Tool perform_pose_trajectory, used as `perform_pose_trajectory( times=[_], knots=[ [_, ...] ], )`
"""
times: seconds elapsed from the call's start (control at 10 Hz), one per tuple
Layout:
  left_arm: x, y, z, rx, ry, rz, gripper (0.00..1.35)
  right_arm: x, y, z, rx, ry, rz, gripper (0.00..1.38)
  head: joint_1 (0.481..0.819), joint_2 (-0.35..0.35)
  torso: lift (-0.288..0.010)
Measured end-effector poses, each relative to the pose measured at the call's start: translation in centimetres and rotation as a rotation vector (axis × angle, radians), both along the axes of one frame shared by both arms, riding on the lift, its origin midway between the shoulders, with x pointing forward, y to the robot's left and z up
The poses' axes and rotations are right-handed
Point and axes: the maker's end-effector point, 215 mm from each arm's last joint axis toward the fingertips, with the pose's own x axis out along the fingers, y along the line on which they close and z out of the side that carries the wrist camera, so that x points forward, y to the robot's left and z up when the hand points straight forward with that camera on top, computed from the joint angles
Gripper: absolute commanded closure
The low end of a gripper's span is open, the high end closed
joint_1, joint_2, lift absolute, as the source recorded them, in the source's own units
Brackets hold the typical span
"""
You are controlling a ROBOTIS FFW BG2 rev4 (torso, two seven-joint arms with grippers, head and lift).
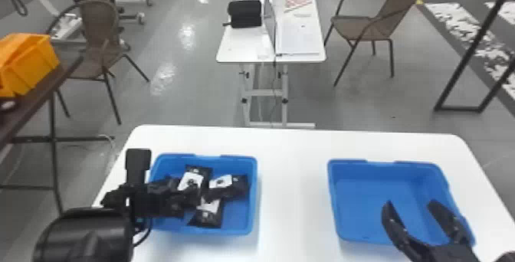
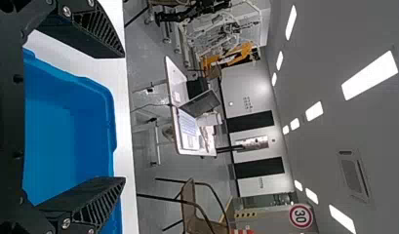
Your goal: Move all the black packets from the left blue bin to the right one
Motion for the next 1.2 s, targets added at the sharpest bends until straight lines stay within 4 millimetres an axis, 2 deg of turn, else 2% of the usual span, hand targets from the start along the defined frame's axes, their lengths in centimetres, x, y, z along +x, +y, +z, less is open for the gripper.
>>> perform_pose_trajectory(
  times=[0.1, 0.2, 0.3, 0.4, 0.5, 0.6, 0.7, 1.2],
  knots=[
    [0.1, -1.0, -1.3, -0.030, 0.043, -0.051, 0.18, 0.1, 0.1, -0.1, 0.003, 0.000, 0.002, 0.12, 0.695, 0.045, 0.000],
    [0.2, -0.9, -2.4, -0.013, 0.076, -0.077, 0.18, 0.3, 0.4, -0.1, 0.007, 0.001, 0.005, 0.12, 0.695, 0.043, 0.000],
    [0.6, -0.9, -3.1, -0.004, 0.092, -0.094, 0.29, 0.3, 0.6, -0.2, 0.011, 0.002, 0.008, 0.12, 0.695, 0.047, 0.000],
    [0.7, -0.9, -3.7, -0.008, 0.107, -0.110, 0.68, 0.3, 0.8, -0.4, 0.016, 0.004, 0.011, 0.12, 0.695, 0.048, 0.000],
    [0.6, -0.3, -4.0, 0.014, 0.119, -0.121, 0.84, 0.4, 1.0, -0.5, 0.019, 0.005, 0.014, 0.12, 0.695, 0.057, 0.000],
    [0.8, 0.4, -4.0, 0.041, 0.118, -0.119, 0.90, 0.3, 1.0, -0.5, 0.021, 0.007, 0.015, 0.12, 0.695, 0.063, 0.000],
    [1.0, 0.9, -3.8, 0.046, 0.109, -0.105, 1.23, 0.2, 1.1, -0.6, 0.022, 0.009, 0.016, 0.12, 0.695, 0.072, 0.000],
    [2.8, 0.8, -1.6, 0.043, 0.011, -0.127, 1.21, 0.1, 1.1, -0.7, 0.030, 0.011, 0.015, 0.12, 0.695, 0.071, 0.000]
  ],
)
